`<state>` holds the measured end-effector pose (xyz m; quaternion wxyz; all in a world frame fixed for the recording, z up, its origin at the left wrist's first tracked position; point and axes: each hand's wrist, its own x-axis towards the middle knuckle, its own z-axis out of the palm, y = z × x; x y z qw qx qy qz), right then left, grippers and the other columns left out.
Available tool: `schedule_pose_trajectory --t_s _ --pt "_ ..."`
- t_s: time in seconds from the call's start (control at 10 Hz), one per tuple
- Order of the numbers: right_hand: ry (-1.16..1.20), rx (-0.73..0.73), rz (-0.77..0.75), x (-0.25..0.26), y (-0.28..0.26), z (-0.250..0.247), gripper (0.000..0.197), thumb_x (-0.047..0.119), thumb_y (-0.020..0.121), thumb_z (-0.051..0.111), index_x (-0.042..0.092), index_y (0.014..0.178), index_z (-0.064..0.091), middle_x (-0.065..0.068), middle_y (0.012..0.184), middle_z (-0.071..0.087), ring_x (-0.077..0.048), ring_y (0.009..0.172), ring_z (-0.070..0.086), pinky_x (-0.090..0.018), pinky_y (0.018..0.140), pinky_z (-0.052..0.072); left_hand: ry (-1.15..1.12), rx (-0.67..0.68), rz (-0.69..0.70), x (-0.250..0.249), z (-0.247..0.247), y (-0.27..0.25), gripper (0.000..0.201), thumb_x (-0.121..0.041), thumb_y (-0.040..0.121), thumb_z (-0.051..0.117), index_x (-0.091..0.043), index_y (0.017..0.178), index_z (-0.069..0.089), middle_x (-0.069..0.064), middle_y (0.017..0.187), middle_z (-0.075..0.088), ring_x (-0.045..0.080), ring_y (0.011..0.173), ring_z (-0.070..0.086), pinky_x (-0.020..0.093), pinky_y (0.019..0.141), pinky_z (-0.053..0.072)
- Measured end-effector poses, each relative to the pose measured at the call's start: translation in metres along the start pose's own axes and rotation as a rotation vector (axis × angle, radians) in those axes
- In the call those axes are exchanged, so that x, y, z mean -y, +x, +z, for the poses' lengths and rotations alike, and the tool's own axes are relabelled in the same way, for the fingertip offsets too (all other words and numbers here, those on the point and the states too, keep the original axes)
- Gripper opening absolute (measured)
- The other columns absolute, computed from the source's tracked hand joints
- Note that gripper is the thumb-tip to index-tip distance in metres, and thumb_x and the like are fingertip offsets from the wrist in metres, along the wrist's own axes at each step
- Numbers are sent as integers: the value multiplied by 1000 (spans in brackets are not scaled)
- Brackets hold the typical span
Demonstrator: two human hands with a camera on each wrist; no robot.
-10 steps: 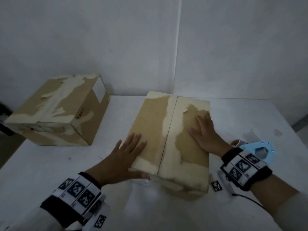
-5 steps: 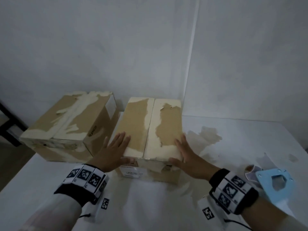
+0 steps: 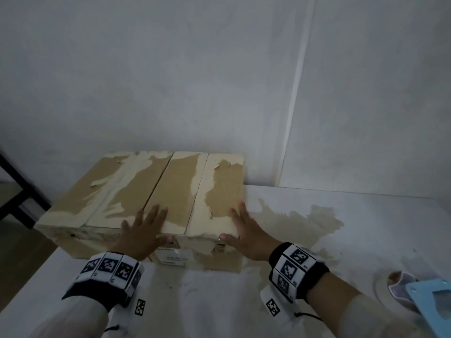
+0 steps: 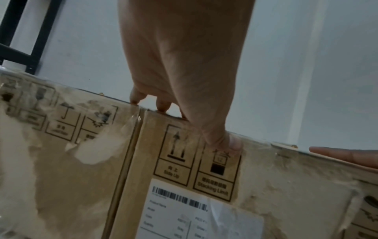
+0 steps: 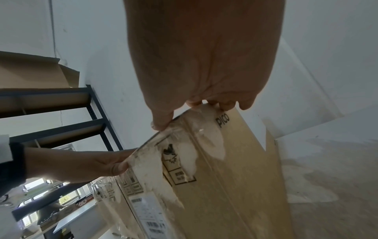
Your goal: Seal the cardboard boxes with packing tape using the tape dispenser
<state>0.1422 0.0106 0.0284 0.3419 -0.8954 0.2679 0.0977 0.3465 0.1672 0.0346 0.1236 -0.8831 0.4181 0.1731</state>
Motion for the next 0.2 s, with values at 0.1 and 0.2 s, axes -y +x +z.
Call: schedule_pose_trajectory --t_s 0.1,0.2 --pt "-10 -1 6 2 -2 -2 80 56 90 35 19 144 -11 -6 151 -29 -28 143 -9 -40 116 1 -59 -1 30 3 0 2 82 -60 88 32 -26 146 -15 -2 155 -22 29 144 -13 56 113 7" --pt "43 -31 15 2 -6 -3 81 56 90 35 19 144 -11 -5 152 -28 -25 143 -7 -40 116 0 -137 -25 45 6 -4 -2 84 -61 86 39 -27 147 -7 1 157 -17 24 145 -8 53 114 8"
